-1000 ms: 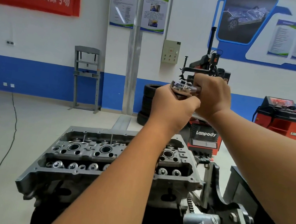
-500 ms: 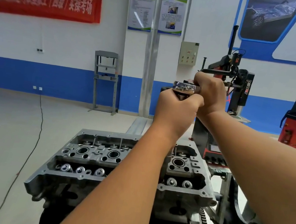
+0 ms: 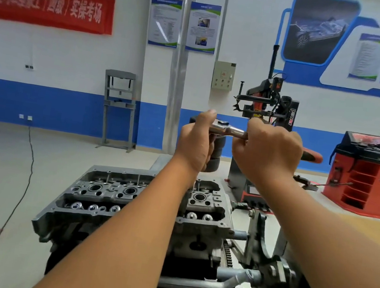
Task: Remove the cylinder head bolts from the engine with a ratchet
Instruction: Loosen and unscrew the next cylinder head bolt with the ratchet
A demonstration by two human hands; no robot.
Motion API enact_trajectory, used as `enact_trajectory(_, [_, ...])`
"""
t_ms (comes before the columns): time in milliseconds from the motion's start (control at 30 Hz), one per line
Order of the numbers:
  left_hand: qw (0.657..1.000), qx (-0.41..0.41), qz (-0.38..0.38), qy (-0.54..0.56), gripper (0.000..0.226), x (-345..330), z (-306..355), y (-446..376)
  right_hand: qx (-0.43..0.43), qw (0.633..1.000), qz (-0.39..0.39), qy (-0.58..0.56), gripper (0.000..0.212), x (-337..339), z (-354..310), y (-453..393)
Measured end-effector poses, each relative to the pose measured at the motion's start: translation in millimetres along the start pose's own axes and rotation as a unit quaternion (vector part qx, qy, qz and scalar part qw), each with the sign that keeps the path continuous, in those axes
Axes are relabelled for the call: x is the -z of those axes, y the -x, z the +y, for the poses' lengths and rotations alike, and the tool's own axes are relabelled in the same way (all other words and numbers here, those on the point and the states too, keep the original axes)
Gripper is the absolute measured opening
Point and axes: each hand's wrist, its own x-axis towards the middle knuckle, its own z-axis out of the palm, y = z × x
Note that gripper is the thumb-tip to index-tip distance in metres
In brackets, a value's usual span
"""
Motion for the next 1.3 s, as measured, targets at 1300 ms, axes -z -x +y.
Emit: enact_trajectory(1300, [0.991,-0.123,0.026,0.054,0.055,9,-19,5,-0.253,0.770,0.054,-0.583,0.029,42,-93,73])
